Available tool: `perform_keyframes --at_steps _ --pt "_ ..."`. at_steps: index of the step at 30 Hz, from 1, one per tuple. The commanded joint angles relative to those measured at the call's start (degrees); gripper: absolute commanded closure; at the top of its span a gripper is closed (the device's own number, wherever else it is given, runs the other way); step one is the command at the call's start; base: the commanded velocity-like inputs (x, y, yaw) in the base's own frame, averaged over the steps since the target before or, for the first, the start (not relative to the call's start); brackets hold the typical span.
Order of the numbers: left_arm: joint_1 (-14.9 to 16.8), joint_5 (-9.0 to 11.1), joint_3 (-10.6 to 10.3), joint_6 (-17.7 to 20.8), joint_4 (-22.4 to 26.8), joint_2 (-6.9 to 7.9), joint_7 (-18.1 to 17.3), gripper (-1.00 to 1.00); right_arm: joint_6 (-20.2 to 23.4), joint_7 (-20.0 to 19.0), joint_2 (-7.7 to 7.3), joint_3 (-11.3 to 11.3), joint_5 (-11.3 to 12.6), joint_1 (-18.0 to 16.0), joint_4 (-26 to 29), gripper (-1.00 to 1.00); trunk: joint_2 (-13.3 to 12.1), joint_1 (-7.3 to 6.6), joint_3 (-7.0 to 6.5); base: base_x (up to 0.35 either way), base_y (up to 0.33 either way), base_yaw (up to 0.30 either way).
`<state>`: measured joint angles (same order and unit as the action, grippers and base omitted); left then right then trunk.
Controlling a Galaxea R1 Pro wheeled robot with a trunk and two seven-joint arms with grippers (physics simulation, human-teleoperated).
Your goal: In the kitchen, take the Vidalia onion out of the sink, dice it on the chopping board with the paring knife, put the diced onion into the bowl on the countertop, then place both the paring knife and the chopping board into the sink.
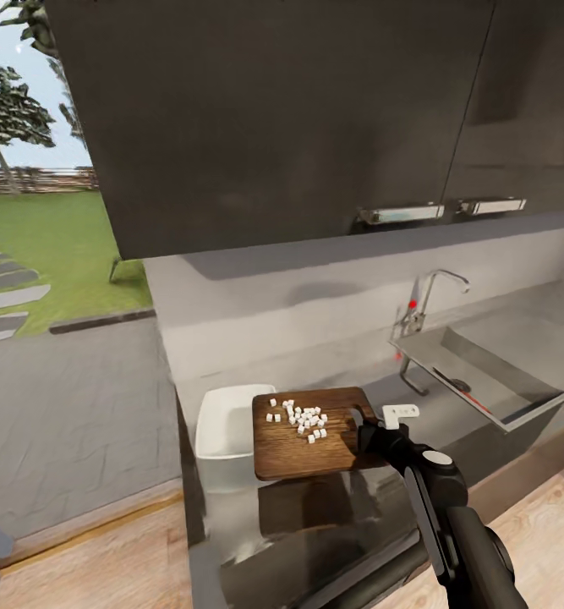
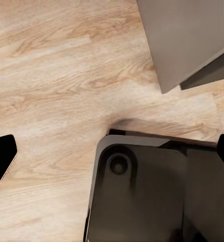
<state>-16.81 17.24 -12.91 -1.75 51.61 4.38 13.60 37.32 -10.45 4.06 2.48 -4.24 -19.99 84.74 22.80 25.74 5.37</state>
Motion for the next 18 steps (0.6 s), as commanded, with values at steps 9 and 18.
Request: perform_keyframes --at_steps 9,18 --pt "0.03 0.6 -0.36 -0.18 0.07 0.1 0.47 -1.0 0.29 -0.43 0.07 0.15 -0.41 -0.05 0.08 1.0 0.12 0.04 -0.72 0.0 0.226 -0.063" --pt "0.03 0.6 -0.36 -0.18 0.06 0.1 0.47 -1.0 0.34 -0.29 0.07 0.16 -0.41 -0.05 0.08 1.0 0.12 0.04 -1.55 0.0 0.231 -0.008"
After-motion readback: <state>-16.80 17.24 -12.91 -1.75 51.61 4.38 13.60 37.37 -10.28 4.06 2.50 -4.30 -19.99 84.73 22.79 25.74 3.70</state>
